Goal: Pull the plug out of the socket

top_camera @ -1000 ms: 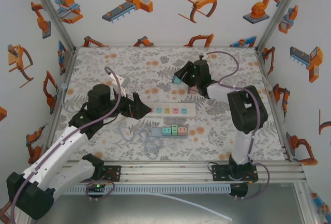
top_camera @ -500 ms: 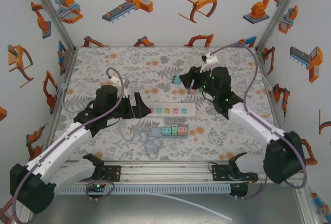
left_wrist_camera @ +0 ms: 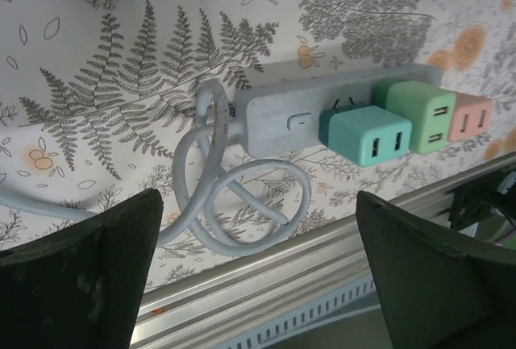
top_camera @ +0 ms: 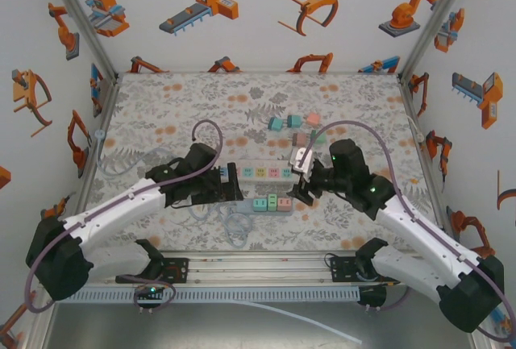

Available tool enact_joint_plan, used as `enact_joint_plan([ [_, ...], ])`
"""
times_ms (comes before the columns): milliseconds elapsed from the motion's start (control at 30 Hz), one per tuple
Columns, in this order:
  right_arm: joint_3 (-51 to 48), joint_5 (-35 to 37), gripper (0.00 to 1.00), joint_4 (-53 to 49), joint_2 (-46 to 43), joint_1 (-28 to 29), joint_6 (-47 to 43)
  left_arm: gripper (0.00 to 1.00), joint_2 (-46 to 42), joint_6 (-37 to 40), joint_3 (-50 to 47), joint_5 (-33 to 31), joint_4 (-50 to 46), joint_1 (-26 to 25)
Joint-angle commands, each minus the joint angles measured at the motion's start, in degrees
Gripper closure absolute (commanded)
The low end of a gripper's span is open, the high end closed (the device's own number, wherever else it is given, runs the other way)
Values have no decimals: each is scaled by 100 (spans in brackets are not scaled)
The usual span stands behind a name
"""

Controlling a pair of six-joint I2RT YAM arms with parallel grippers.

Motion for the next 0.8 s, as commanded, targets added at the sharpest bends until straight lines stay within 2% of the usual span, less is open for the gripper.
enact_joint_plan([
  [0,-264,-601,37,-302,36,35,-612,3,310,-296,182,-258,-231,-121],
  [200,-283,-1028,38,108,796,61,-626,3,586,-171,-49,-198,157,-197],
  [300,-329,-911,38,235,1113,83,-740,3,614,-137,-294,-134,506,-197],
  [500,-489,-579,41,721,1459,191,-751,3,919,-18,-300,-179,591,-197],
  [767,-593,-592,46,960,1707,244,-805,3,1415,-15,-310,-232,837,-197],
])
